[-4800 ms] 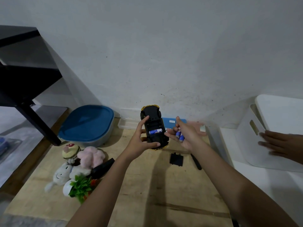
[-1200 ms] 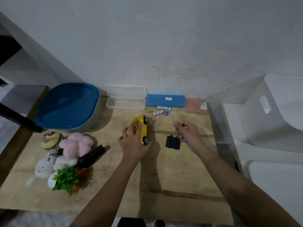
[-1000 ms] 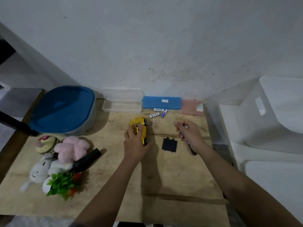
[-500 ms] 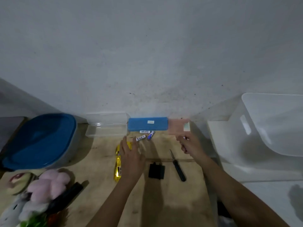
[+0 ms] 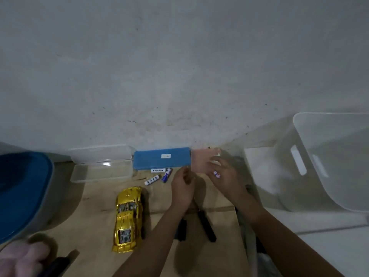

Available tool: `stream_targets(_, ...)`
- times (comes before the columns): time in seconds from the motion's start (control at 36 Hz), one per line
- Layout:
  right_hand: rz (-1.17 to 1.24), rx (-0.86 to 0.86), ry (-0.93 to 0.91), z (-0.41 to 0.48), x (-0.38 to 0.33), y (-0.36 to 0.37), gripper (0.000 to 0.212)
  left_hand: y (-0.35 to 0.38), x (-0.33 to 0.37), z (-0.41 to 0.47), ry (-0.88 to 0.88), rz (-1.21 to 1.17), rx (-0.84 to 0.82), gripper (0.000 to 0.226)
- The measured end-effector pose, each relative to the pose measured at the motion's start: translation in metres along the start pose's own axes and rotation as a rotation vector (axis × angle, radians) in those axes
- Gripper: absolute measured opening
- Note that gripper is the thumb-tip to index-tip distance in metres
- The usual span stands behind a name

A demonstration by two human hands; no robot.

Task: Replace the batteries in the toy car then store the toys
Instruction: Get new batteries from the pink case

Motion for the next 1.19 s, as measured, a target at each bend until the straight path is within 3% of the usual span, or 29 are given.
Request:
stream_targets(0.14,-0.066,-0.097,-0.028,0.01,0.012,0.013,0.042,0.006,0.008,0.001,0.007,-0.005,0.008,0.032)
stream_targets(0.25,-0.102,-0.082,-0.031,0.017,0.021,0.012,0.041,0.009,0.006,0.006,0.0,0.02,0.025,0.033)
stream_targets(0.58,-0.336,0.028,-0.324,0.025,0.016,-0.008,0.032,0.018,0.014,0.002,0.082,-0.163,0.144,0.034)
stream_targets(1.14,-0.338,0.202,-0.435,0.03,0.017,-0.015,0.013,0.029,0.019,0.013,0.121,-0.152,0.173,0.038)
stream_targets(1.19,-0.314,0.207,-0.423,0.031,0.018,-0.015,0.022,0.029,0.018,0.013,0.129,-0.163,0.175,0.038)
Point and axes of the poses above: each hand's wrist, its own z-axis towards the middle knuckle, its own y-axis out of the palm, x = y × z, the point moved 2 cm from there along z, towards the middle knuckle, and after that the axes turned 2 degrees about -z, right-handed, at the moved point
